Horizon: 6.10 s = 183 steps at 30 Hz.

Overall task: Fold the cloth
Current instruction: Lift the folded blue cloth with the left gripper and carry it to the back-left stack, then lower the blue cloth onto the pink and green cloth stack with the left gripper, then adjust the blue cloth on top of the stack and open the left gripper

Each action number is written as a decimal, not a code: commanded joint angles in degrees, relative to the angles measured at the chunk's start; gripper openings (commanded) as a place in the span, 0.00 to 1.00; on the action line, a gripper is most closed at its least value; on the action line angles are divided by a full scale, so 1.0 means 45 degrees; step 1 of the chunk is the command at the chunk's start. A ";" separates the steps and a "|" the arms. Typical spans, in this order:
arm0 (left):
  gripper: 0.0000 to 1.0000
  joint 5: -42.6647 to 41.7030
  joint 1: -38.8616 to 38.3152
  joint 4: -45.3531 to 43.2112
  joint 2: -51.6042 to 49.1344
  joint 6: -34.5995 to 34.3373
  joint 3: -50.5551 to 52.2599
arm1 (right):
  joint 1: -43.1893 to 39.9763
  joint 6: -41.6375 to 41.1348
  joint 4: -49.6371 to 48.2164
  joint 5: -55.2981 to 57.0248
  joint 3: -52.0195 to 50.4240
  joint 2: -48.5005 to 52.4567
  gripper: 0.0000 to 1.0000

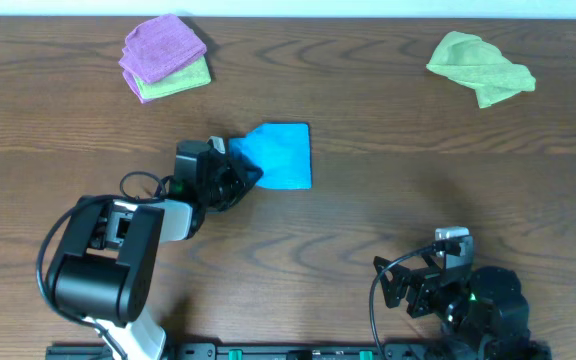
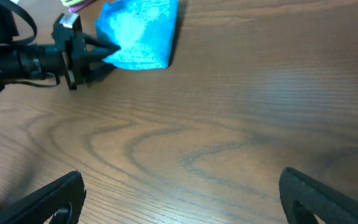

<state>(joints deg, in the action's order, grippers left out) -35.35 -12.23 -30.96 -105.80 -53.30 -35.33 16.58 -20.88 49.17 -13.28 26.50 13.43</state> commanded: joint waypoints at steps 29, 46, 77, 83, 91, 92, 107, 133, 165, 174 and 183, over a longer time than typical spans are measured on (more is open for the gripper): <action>0.05 0.1287 0.1637 0.9005 -0.1059 0.1005 -1.3585 | -0.0107 -0.0209 0.0039 -0.0010 -0.0039 -0.0078 0.99; 0.05 0.0826 0.3599 0.9107 -0.4580 0.1229 -1.7301 | -0.0107 -0.0209 0.0034 -0.0010 -0.0039 -0.0078 0.99; 0.05 0.1899 0.4240 0.8850 -0.5542 0.3196 -1.7544 | -0.0107 -0.0209 0.0034 -0.0010 -0.0039 -0.0078 0.99; 0.05 0.1894 0.4299 0.9102 -0.5999 0.3497 -1.7544 | -0.0107 -0.0209 0.0039 -0.0010 -0.0039 -0.0078 0.99; 0.06 0.1957 0.4396 0.9962 -0.6154 0.4435 -1.7544 | -0.0107 -0.0209 0.0034 -0.0010 -0.0039 -0.0078 0.99; 0.06 0.1972 0.4435 1.0137 -0.6154 0.4439 -1.7544 | -0.0107 -0.0209 0.0034 -0.0010 -0.0039 -0.0078 0.99; 0.06 0.1982 0.5280 1.2172 -0.6149 0.5654 -1.7544 | -0.0107 -0.0209 0.0034 -0.0010 -0.0039 -0.0078 0.99; 0.35 0.1943 0.5989 1.4105 -0.6028 0.7145 -1.7544 | -0.0107 -0.0209 0.0034 -0.0010 -0.0039 -0.0078 0.99; 0.59 0.1603 0.6387 1.4013 -0.3827 0.7893 -1.7544 | -0.0107 -0.0209 0.0034 -0.0010 -0.0039 -0.0078 0.99; 0.06 0.1851 0.5707 1.1876 -0.3832 0.6674 -1.7544 | -0.0107 -0.0209 0.0034 -0.0010 -0.0039 -0.0078 0.99; 0.06 0.4080 0.4444 1.0078 -0.4741 0.6300 -1.7544 | -0.0107 -0.0209 0.0039 -0.0010 -0.0039 -0.0078 0.99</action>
<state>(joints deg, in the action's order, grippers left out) -21.56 8.62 15.49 -124.88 -23.64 -113.08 16.58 -21.08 49.28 -13.28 26.39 13.43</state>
